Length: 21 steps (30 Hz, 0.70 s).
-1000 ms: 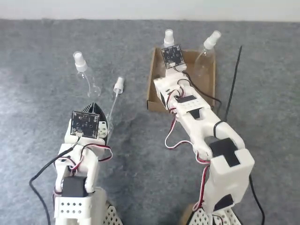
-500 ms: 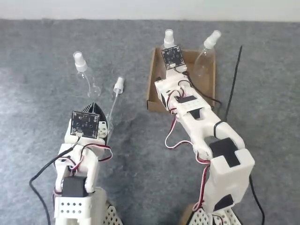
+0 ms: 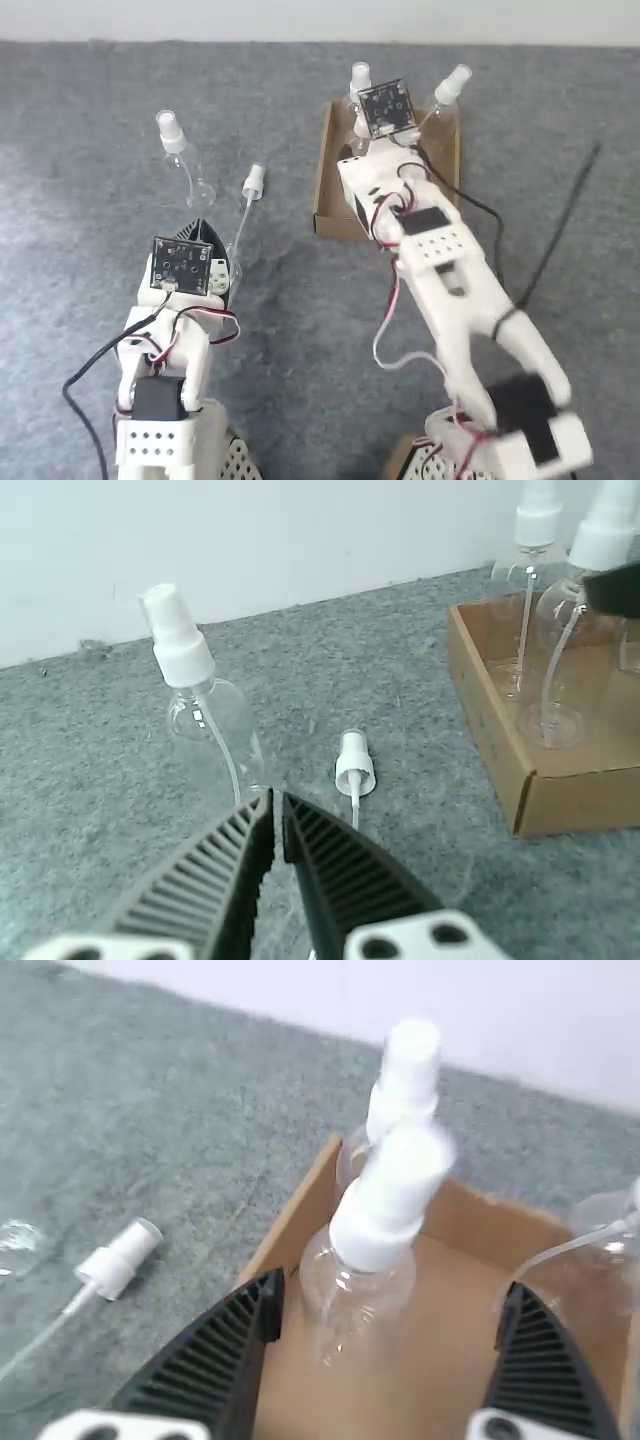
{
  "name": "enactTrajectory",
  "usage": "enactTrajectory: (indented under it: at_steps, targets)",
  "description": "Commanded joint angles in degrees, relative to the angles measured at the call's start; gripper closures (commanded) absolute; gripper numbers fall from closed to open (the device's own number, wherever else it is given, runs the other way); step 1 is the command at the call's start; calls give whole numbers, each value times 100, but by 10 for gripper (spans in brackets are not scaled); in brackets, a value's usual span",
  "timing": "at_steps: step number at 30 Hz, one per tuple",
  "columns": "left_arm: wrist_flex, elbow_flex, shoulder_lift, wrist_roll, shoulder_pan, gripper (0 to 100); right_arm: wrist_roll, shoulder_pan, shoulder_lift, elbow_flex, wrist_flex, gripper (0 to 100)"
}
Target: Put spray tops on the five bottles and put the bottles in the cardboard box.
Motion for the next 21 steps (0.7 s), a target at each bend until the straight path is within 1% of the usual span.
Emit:
enactTrajectory:
  at_steps: [1,5,9,13,16,18,21]
  targets:
    - [-167,-84,35,-26,-18,988,79,-171,-1138,220,629,709]
    - [-62,-321,44,-26,-62,988,88,-145,-2185,862,1552,709]
    - [510,-936,53,-35,-158,988,97,-119,-3196,1547,2413,709]
    - [1284,-1921,246,-598,-141,988,97,-92,-4251,1996,3547,709]
    - [1890,-3011,1178,-835,-149,988,132,92,-4971,2163,4207,709]
    - [2418,-3837,2145,-1055,-105,988,431,242,-5323,2224,4549,709]
    - [3174,-5033,3789,-1037,-97,987,659,365,-5692,2453,4892,708]
